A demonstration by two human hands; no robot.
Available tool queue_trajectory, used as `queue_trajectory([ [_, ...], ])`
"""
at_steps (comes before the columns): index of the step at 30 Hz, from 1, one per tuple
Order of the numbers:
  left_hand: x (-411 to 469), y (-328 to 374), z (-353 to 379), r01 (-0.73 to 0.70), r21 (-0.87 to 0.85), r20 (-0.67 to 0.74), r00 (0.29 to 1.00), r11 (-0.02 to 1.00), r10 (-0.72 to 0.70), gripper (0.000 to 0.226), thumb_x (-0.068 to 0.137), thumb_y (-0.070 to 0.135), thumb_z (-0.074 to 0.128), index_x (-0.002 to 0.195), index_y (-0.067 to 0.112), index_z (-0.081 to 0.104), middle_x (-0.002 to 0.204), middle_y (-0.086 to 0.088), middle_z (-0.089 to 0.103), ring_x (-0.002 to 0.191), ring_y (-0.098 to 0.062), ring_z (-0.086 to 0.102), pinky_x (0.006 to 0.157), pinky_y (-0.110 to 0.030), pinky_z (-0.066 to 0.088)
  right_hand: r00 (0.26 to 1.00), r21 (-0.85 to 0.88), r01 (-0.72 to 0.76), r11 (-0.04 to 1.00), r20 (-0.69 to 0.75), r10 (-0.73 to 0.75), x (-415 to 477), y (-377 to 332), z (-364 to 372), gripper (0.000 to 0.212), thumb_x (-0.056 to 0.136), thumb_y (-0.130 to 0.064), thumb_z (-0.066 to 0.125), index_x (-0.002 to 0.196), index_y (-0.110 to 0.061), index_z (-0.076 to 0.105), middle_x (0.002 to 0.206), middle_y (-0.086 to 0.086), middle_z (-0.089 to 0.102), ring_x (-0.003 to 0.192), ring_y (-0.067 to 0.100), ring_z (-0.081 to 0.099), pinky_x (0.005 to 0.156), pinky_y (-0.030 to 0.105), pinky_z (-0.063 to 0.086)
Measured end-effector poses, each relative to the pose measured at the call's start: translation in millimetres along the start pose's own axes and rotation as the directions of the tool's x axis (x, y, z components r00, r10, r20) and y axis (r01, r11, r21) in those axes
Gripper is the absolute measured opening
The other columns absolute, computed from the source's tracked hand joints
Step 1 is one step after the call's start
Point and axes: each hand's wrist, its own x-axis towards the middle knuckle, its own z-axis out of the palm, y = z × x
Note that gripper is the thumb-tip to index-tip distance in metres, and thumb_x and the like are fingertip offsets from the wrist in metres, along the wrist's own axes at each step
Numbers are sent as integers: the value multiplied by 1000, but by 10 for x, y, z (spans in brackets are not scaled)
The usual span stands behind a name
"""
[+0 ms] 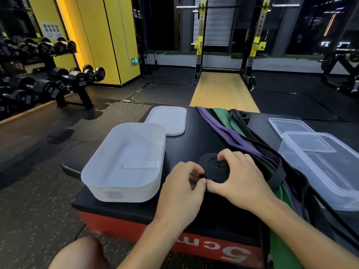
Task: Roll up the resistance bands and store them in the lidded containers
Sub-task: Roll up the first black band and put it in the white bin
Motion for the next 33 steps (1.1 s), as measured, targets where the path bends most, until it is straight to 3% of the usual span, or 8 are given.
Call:
queue_trajectory([
  [3,-13,67,-211,-97,26,-21,995,995,97,15,98,29,68,109,38,63,107,22,60,103,8,59,86,-12,51,998,141,59,988,-35,-54,65,-98,-60,62,57,-76,63,106,-42,48,106,-22,52,104,8,44,82,27,41],
  [8,85,-29,-765,-215,207,-111,964,954,241,6,94,26,69,94,32,71,100,20,65,103,0,60,88,-16,45,987,240,157,958,-56,-147,187,-434,-78,58,59,-71,69,106,-42,49,106,-23,53,106,7,48,87,28,45],
  [11,200,-246,-1193,-83,229,-293,944,970,149,10,96,22,69,95,31,73,102,22,66,102,7,56,87,-9,40,978,251,201,947,11,-210,289,-720,-60,56,63,-65,74,107,-41,49,104,-23,51,106,6,47,86,30,44],
  [16,312,-663,-1589,163,224,-378,923,961,-68,21,99,17,63,112,32,71,118,21,58,110,0,51,95,-25,37,940,313,269,911,119,-319,511,-1228,79,50,67,-59,77,104,-42,49,105,-16,56,103,8,51,84,36,51],
  [21,356,-873,-1616,252,49,-279,933,967,-229,33,98,8,58,112,35,72,121,26,58,118,2,48,97,-26,36,894,268,344,900,200,-401,680,-1622,342,49,67,-62,77,101,-39,49,101,-12,58,97,11,53,76,34,49],
  [25,348,-1045,-1630,250,-174,-268,919,953,-290,55,89,-12,50,107,33,75,133,19,63,131,0,51,111,-28,39,858,186,361,914,317,-404,781,-1793,480,50,67,-62,77,99,-36,49,96,-10,58,90,11,53,71,35,48],
  [29,320,-1113,-1620,269,-534,-213,875,802,-436,68,84,-19,42,120,30,72,131,11,69,133,-11,58,114,-41,46,800,84,394,915,460,-386,845,-1904,630,49,72,-55,78,102,-27,50,87,-5,60,84,15,54,70,38,47],
  [33,308,-1120,-1585,246,-691,-190,846,680,-498,64,86,-17,43,121,27,73,126,8,73,121,-18,68,106,-46,53,759,-2,441,898,534,-371,875,-1927,832,52,77,-58,75,107,-26,46,97,-3,54,87,17,51,73,37,47],
])
